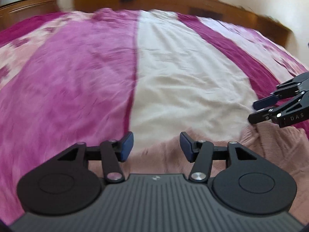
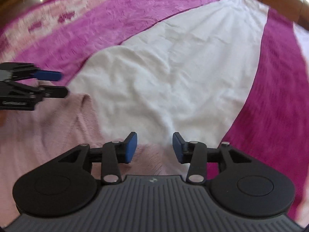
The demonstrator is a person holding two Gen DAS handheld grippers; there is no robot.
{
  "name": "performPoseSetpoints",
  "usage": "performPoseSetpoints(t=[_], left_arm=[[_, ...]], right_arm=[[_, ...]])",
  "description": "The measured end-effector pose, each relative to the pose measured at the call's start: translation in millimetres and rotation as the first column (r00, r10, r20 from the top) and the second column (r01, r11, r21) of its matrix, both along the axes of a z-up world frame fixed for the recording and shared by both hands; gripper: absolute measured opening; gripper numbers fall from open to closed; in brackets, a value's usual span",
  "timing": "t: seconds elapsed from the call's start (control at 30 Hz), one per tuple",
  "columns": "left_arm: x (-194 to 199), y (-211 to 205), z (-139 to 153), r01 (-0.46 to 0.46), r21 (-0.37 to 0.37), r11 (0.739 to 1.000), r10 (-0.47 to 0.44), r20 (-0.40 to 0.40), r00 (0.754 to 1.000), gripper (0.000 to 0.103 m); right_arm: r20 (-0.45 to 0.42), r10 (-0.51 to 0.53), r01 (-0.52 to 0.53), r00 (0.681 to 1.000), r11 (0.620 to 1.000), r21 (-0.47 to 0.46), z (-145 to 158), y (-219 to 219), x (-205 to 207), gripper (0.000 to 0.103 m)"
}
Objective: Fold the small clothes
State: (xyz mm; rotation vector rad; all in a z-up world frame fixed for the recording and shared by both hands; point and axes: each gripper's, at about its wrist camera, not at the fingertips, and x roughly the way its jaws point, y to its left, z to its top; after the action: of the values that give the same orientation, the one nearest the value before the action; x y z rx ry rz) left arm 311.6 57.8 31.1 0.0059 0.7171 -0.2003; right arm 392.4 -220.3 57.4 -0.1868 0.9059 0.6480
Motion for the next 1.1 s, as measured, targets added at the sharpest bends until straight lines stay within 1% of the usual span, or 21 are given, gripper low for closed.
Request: performPoseSetpoints(t=[0.03,0.1,0.17,0.23,0.33,0.43,0.47,0.5,0.53,0.57,0.6,0.63,0.7,0.73,0.77,0.83,0.9,0.93,1.0,1.07,1.1], left_arm=[[8,-2,3,0.031,0.014,0.999,-0.03,-0.019,0.999,0.056],[22,-7,5,0.107,0.035,0.994,-0.105,-0.063,0.992,0.056],[35,-9,0,0.172,0.021,0.985,-0.169,-0.115,0.979,0.056],[46,-11,-7,0.2,-0.001,0.98,-0.197,-0.16,0.967,0.056],[57,-11,-20,0.22,-0.071,0.973,-0.23,-0.206,0.951,0.056],[60,-14,-24,0.219,-0.112,0.969,-0.238,-0.21,0.948,0.054],[59,-15,-25,0.224,-0.129,0.966,-0.248,-0.213,0.945,0.051],[58,-17,-25,0.235,-0.144,0.961,-0.262,-0.221,0.939,0.043],[56,-18,-25,0.243,-0.155,0.958,-0.274,-0.23,0.934,0.025],[55,-18,-26,0.239,-0.157,0.958,-0.272,-0.237,0.933,0.016],[53,-18,-26,0.233,-0.156,0.96,-0.265,-0.236,0.935,0.013],[50,-17,-25,0.227,-0.157,0.961,-0.259,-0.224,0.94,0.008],[43,-14,-19,0.198,-0.165,0.966,-0.227,-0.18,0.957,0.008],[36,-13,-15,0.193,-0.169,0.967,-0.217,-0.141,0.966,0.007],[30,-14,-10,0.19,-0.155,0.969,-0.208,-0.105,0.972,0.007],[18,-18,-3,0.183,-0.113,0.977,-0.187,-0.034,0.982,0.007],[9,-24,0,0.162,-0.068,0.984,-0.161,0.023,0.987,0.007],[4,-29,0,0.151,-0.023,0.988,-0.149,0.065,0.987,0.007],[-1,-37,-2,0.122,0.046,0.992,-0.126,0.116,0.985,0.007],[-1,-42,-8,0.106,0.072,0.992,-0.114,0.118,0.986,0.007],[0,-45,-12,0.095,0.091,0.991,-0.105,0.112,0.988,0.008]], right_arm=[[-0.024,0.003,-0.002,1.0,1.0,0.03,-2,-6,-1,0.049],[-0.03,0.01,-0.009,1.0,0.998,0.061,-4,-16,-2,0.049],[-0.044,0.014,-0.01,0.999,0.996,0.086,-7,-23,-3,0.049],[-0.063,0.009,-0.001,0.998,0.993,0.119,-12,-25,-2,0.049],[-0.09,0.002,0.012,0.996,0.988,0.152,-18,-34,2,0.049],[-0.127,0.013,0.011,0.992,0.982,0.188,-27,-33,3,0.048],[-0.131,0.026,0.0,0.991,0.981,0.195,-28,-31,1,0.047],[-0.123,0.046,-0.021,0.991,0.981,0.193,-29,-27,-3,0.043],[-0.107,0.059,-0.039,0.993,0.983,0.18,-29,-24,-6,0.035],[-0.079,0.062,-0.048,0.995,0.985,0.164,-29,-22,-10,0.031],[-0.059,0.053,-0.043,0.997,0.985,0.166,-28,-22,-13,0.024],[-0.049,0.042,-0.032,0.998,0.984,0.174,-26,-23,-15,0.018],[-0.004,0.011,-0.01,1.0,0.977,0.213,-20,-29,-24,0.012],[0.018,0.004,-0.008,1.0,0.974,0.227,-17,-31,-28,0.011],[0.045,-0.006,-0.006,0.999,0.969,0.247,-13,-35,-35,0.01],[0.093,-0.026,0.0,0.995,0.961,0.277,-7,-38,-46,0.009],[0.131,-0.052,0.013,0.99,0.958,0.285,-5,-38,-55,0.009],[0.16,-0.081,0.033,0.984,0.959,0.281,-4,-39,-59,0.009],[0.204,-0.121,0.065,0.971,0.963,0.262,-6,-37,-62,0.009],[0.225,-0.156,0.101,0.962,0.966,0.237,-14,-34,-63,0.009],[0.22,-0.173,0.123,0.96,0.967,0.224,-19,-33,-62,0.009]])
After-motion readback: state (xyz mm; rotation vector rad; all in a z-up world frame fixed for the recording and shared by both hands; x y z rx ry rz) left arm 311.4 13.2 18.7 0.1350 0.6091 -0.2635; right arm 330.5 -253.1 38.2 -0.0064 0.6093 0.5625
